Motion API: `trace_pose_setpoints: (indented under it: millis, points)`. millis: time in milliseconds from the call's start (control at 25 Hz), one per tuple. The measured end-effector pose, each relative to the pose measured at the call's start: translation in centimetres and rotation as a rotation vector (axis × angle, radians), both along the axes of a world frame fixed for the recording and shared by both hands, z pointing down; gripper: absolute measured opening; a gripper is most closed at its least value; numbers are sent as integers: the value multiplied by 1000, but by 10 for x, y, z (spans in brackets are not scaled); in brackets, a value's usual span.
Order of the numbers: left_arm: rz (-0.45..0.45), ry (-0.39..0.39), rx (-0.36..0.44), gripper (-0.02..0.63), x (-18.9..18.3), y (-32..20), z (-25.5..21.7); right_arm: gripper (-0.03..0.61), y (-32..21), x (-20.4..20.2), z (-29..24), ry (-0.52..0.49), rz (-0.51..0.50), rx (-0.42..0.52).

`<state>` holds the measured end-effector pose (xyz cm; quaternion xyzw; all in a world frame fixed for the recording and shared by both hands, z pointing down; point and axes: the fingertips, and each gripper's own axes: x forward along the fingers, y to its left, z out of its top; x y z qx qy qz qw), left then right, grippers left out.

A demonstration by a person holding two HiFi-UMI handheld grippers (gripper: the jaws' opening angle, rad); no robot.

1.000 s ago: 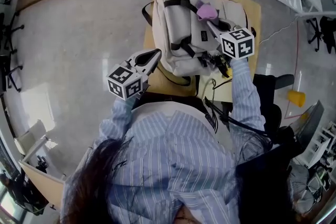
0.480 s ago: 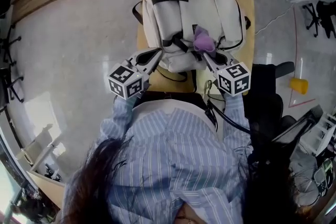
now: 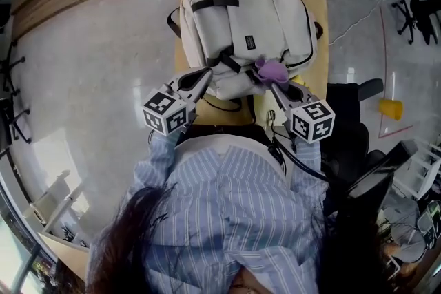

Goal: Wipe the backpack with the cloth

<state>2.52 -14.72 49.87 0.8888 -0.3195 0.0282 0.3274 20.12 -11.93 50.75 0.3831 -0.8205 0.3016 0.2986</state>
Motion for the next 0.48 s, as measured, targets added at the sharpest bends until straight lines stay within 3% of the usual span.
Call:
trace_pose_setpoints:
  millis: [200, 480]
  points:
    - [-17, 4, -4, 6, -1, -4, 0, 41, -73, 24, -34, 33, -7, 135]
    - [1, 6, 21, 6, 8, -14, -9, 41, -229, 21, -61, 172, -88, 400]
